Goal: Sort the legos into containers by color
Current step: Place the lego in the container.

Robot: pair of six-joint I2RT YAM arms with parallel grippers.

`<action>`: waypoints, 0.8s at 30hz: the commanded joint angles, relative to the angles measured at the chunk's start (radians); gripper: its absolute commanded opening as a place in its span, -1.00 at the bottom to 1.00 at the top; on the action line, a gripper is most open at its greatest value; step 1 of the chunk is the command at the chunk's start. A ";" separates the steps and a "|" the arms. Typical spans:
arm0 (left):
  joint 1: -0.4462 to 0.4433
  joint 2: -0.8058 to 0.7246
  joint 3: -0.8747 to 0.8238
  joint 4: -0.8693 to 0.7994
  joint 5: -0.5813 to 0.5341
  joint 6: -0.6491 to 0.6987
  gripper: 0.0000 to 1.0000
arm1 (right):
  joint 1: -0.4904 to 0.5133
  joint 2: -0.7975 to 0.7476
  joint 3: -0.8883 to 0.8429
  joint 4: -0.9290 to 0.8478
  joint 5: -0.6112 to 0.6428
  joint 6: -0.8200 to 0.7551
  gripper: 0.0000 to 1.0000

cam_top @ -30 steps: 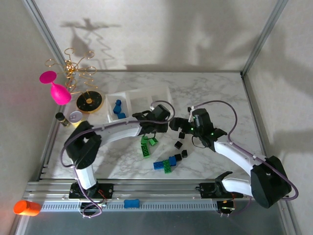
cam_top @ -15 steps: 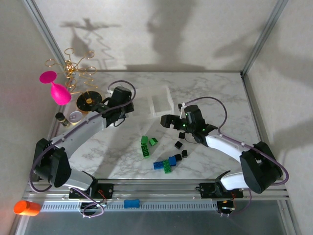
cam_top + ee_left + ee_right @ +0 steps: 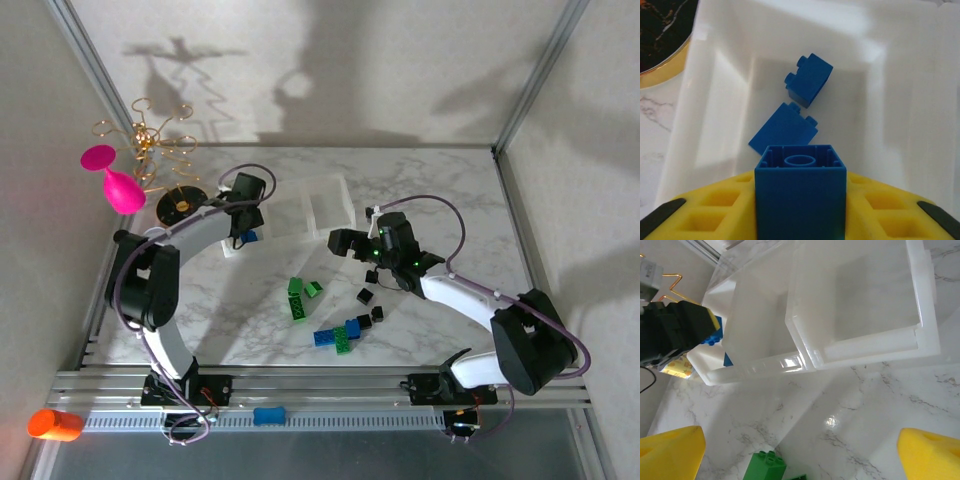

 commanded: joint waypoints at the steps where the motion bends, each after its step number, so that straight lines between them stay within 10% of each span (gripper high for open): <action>1: 0.007 0.039 0.048 0.026 -0.022 0.027 -0.17 | 0.006 -0.029 -0.010 0.008 0.044 0.009 0.97; 24: -0.070 -0.262 -0.095 0.008 0.127 0.006 -0.01 | 0.019 -0.039 0.014 -0.155 0.063 -0.090 0.97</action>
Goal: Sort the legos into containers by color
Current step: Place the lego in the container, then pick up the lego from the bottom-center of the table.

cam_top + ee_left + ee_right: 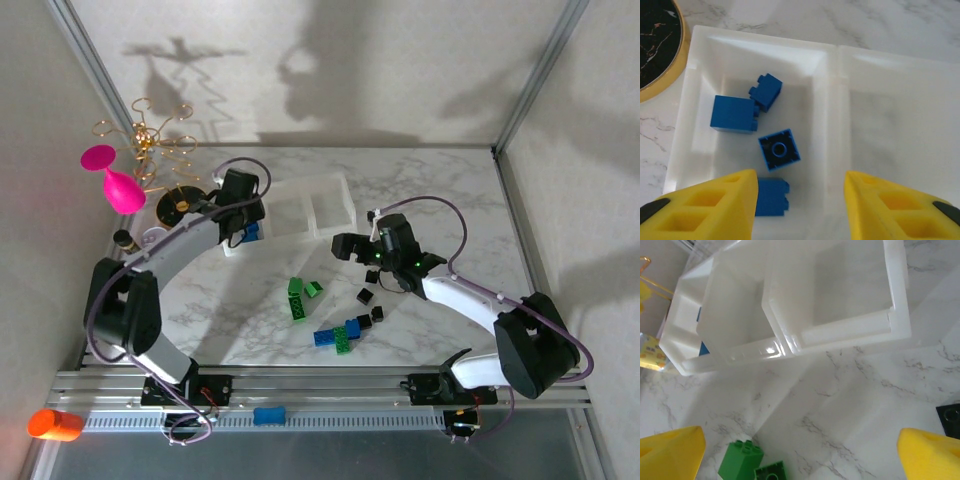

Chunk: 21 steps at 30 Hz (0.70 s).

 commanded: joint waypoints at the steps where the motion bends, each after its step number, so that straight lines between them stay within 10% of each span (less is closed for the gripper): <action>1: -0.045 -0.058 -0.041 -0.028 0.036 -0.010 -0.01 | 0.019 -0.020 0.017 -0.067 0.022 -0.045 0.97; 21: -0.351 -0.306 -0.313 -0.014 0.103 -0.085 0.06 | 0.239 -0.135 -0.012 -0.502 0.134 0.138 0.67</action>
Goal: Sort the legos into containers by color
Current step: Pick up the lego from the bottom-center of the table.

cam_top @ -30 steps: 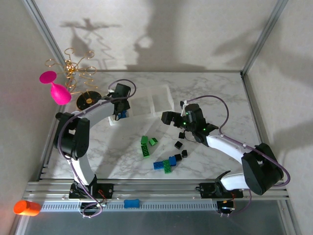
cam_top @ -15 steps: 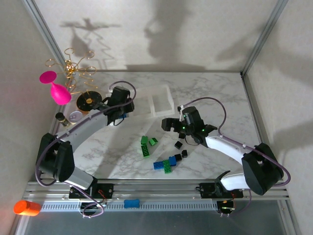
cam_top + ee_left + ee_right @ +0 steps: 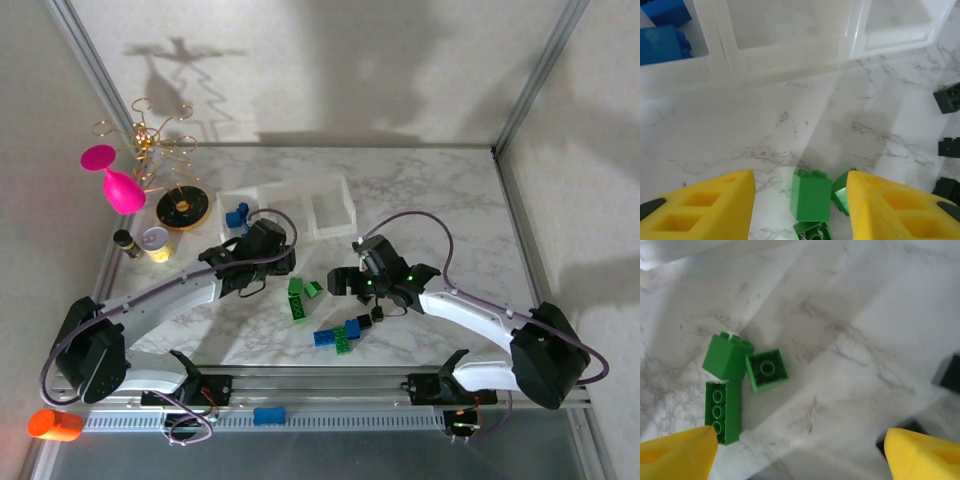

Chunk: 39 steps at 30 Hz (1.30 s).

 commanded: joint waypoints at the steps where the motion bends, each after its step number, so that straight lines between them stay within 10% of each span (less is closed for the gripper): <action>1: -0.021 -0.048 -0.047 0.045 0.041 -0.016 0.09 | 0.052 -0.065 -0.026 -0.153 0.073 0.108 0.62; 18: -0.041 -0.071 -0.115 0.126 0.084 -0.009 0.25 | 0.320 -0.075 -0.088 -0.261 0.186 0.399 0.27; 39: -0.041 -0.081 -0.126 0.127 0.056 -0.015 0.26 | 0.330 0.071 -0.034 -0.214 0.233 0.397 0.08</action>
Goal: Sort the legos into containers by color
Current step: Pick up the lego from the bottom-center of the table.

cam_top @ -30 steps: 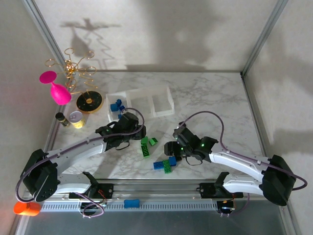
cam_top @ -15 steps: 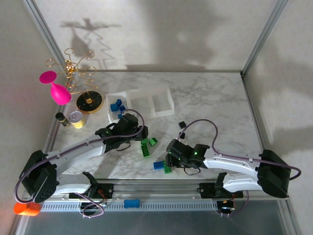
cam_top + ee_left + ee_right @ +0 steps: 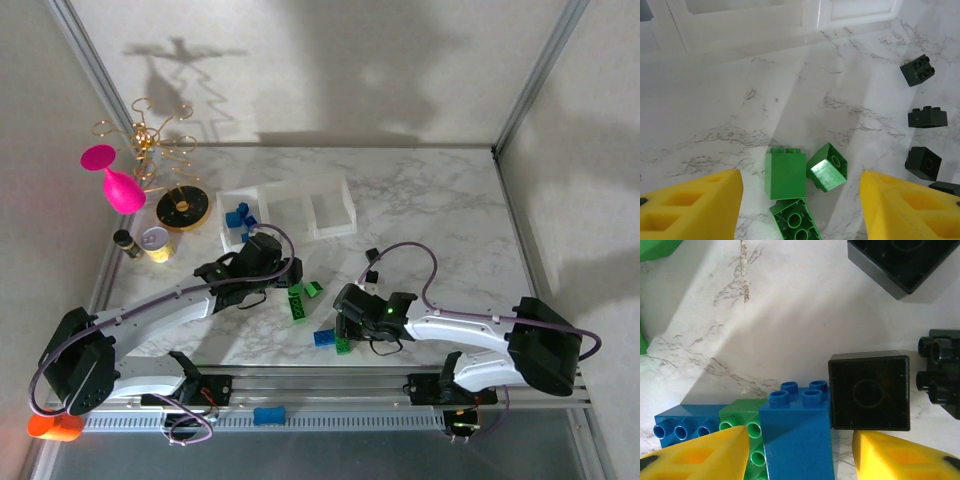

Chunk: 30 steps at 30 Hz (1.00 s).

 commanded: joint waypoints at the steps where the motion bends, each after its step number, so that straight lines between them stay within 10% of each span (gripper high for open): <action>1: -0.009 -0.012 -0.009 0.008 -0.023 -0.009 0.27 | 0.011 0.022 0.032 -0.019 0.046 0.003 0.05; 30: -0.009 -0.007 0.011 0.012 -0.038 -0.009 0.26 | 0.011 0.018 0.094 -0.105 0.112 -0.040 -0.28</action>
